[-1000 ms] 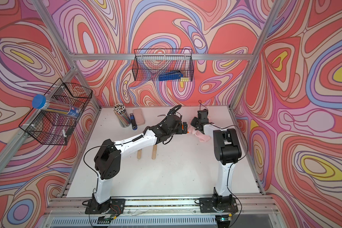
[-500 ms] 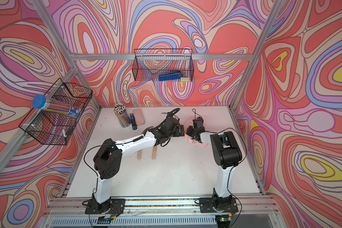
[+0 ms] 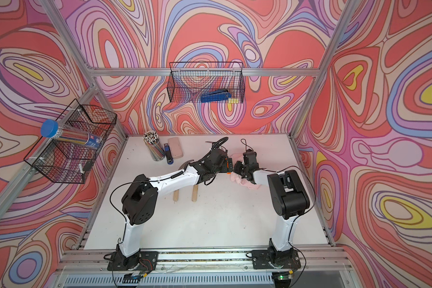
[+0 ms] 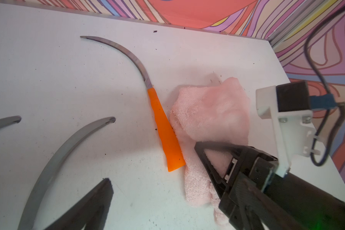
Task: Wipe small sickles with rags
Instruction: Adjust the small sickle at the center of the board, then pick up the small sickle from the center of the board.
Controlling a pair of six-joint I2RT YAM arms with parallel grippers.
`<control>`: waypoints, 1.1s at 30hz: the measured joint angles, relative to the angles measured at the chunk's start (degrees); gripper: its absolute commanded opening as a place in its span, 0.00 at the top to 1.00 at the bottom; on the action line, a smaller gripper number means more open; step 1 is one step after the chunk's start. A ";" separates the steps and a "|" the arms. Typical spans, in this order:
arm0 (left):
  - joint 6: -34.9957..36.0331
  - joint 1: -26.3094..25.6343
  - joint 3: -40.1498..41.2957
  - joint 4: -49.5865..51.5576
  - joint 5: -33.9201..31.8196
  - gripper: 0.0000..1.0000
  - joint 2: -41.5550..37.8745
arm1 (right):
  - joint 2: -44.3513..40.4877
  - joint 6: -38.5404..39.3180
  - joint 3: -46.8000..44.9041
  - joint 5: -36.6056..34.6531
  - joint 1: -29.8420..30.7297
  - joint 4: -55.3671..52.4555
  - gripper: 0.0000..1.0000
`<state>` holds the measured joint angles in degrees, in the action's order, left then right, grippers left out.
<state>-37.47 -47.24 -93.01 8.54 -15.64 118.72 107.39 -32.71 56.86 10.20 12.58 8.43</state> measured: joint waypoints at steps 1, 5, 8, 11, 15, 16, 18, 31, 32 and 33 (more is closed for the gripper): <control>0.00 0.13 -0.13 0.04 0.00 0.02 0.37 | -0.07 0.02 0.00 0.15 0.39 0.17 1.00; 0.00 0.48 -1.51 0.79 -0.04 0.03 1.95 | -0.17 0.02 -0.50 0.28 1.73 0.61 1.00; 0.00 0.70 -2.86 1.64 -0.04 0.03 2.97 | -0.37 -0.26 -1.29 1.70 2.12 1.51 1.00; -0.04 0.79 -3.41 1.97 -0.42 0.04 3.50 | -0.37 -0.74 -1.33 2.64 2.71 2.01 1.00; -0.02 1.18 -3.76 2.43 -1.09 0.06 3.76 | -0.79 -0.83 -1.97 2.21 3.65 2.14 1.00; -0.02 1.18 -3.76 2.43 -1.31 0.06 3.91 | -1.33 -0.81 -2.51 2.03 3.61 2.12 1.00; -0.02 1.16 -3.78 2.54 -1.42 0.07 4.28 | -3.21 -0.79 -3.87 1.92 3.04 1.77 1.00; -0.37 1.16 -16.09 12.41 -2.60 0.15 15.26 | -22.95 -0.81 -16.83 -2.84 -13.62 0.96 1.00; -0.46 1.16 -17.46 13.38 -2.60 0.16 16.37 | -23.56 -0.81 -17.53 -3.26 -13.51 0.96 1.00; -0.50 1.16 -18.82 14.47 -2.58 0.17 17.53 | -24.04 -0.81 -18.12 -3.67 -13.46 0.90 1.00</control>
<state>-37.98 -46.09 -111.83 23.00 -18.22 136.25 83.35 -33.52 38.74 6.52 -0.89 9.32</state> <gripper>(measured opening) 0.852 0.135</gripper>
